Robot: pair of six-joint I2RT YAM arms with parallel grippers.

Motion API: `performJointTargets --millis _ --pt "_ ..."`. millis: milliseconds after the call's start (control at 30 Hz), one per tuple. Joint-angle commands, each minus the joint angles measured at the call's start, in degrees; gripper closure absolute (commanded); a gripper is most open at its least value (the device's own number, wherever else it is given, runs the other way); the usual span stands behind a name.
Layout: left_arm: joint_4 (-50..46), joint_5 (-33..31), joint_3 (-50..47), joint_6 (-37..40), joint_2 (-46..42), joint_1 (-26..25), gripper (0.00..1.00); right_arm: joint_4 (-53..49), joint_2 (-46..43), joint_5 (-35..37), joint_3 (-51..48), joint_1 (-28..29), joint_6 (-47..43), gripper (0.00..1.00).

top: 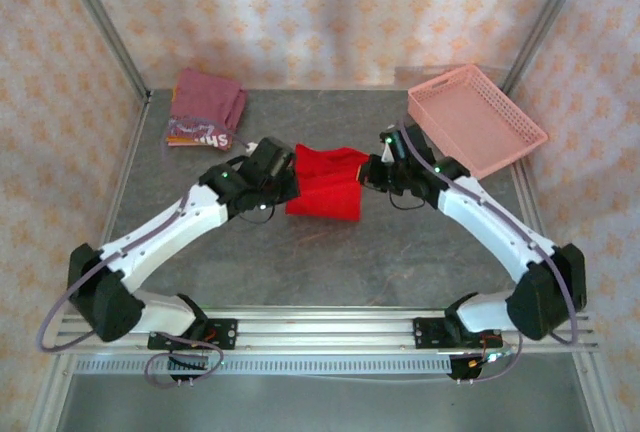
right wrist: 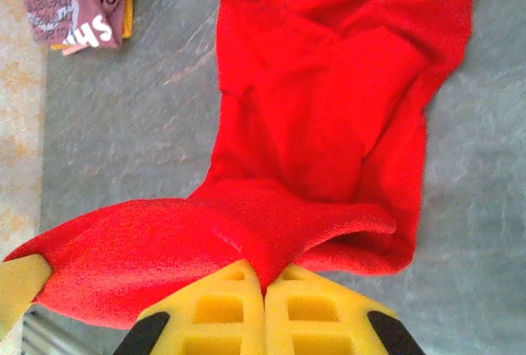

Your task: Fold and stack the t-shirts

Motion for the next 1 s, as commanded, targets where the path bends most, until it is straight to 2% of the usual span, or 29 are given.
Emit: performJointTargets --millis 0,500,967 --pt "-0.07 -0.22 5.34 6.53 5.53 2.02 1.00 1.77 4.36 -0.62 5.17 -3.37 -4.51 1.00" --pt "4.68 1.32 20.16 10.02 24.10 10.45 1.00 9.80 19.93 -4.72 13.14 -10.29 -7.04 1.00" --pt "5.41 4.50 34.67 12.34 41.83 13.71 1.00 13.58 35.31 1.38 22.06 -11.94 -6.44 1.00"
